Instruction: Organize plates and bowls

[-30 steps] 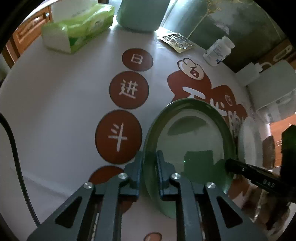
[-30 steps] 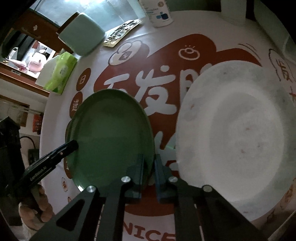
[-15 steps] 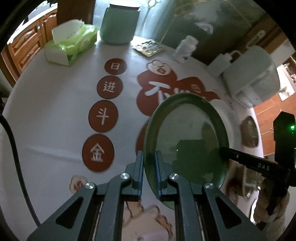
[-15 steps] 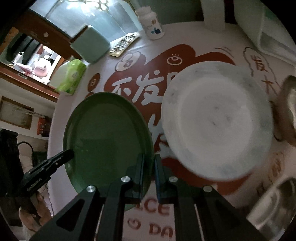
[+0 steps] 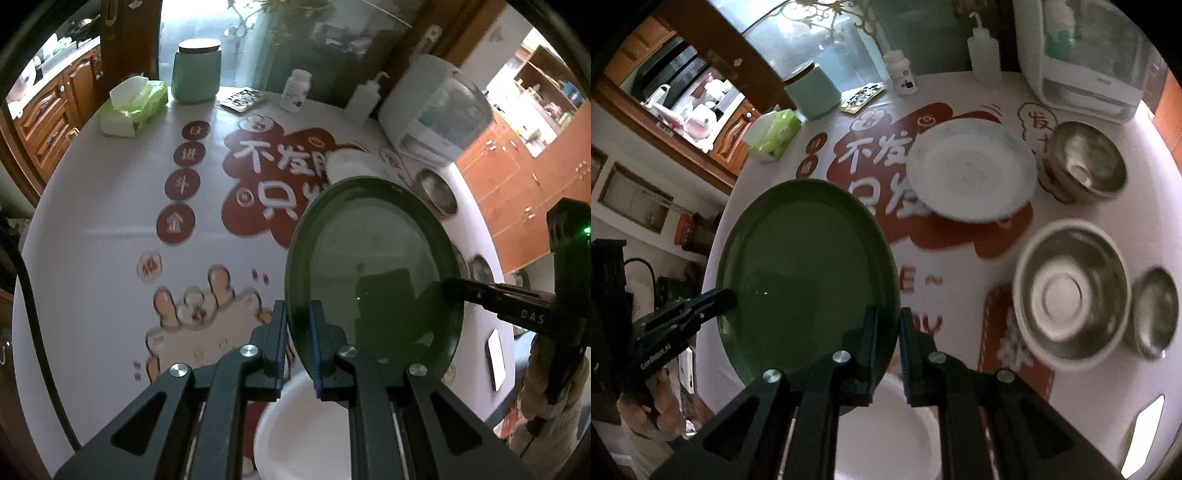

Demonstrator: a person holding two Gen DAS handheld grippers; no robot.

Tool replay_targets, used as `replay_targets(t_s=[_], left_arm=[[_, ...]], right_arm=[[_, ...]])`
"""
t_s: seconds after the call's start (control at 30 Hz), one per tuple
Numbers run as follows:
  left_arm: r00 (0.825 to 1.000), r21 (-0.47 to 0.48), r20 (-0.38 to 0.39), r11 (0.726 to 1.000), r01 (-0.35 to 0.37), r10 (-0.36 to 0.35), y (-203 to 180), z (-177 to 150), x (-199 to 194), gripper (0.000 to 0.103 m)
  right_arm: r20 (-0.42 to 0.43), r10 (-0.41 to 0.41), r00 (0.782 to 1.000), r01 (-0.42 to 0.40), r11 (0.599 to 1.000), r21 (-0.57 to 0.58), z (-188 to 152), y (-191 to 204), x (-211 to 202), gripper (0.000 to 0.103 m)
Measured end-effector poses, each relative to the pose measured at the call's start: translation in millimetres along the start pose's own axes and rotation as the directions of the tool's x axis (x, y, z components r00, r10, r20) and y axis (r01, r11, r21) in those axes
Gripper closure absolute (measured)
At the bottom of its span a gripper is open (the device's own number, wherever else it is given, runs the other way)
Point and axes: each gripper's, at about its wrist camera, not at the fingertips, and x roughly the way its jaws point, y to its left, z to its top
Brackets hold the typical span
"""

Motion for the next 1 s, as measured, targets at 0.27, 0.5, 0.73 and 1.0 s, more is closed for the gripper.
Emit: replay_targets(t_s=[0.27, 0.5, 0.73, 1.0], left_arm=[[0.999, 0.005, 0.014, 0.999, 0.036, -0.036, -7.0, -80.4, -22.2, 0.094], [1.0, -0.015, 0.007, 1.0, 0.013, -0.012, -4.0, -137.6, -4.9, 0.094], [0.997, -0.018, -0.038, 0.998, -0.062, 0.061, -2.9, -170.0, 30.7, 0.094], [0.993, -0.062, -0.103, 0.996, -0.061, 0.055, 12.2, -183.5, 55.9, 0.094]], right_arm=[[0.007, 0.002, 1.0, -0.002, 1.0, -0.029, -90.6, 2.0, -13.3, 0.093], [-0.023, -0.023, 0.999, 0.023, 0.999, -0.034, -151.8, -4.1, 15.0, 0.093], [-0.088, -0.065, 0.994, 0.064, 0.998, -0.013, -179.7, -14.2, 54.6, 0.092], [-0.119, -0.106, 0.987, 0.101, 0.994, -0.049, -183.7, -10.2, 68.8, 0.092]])
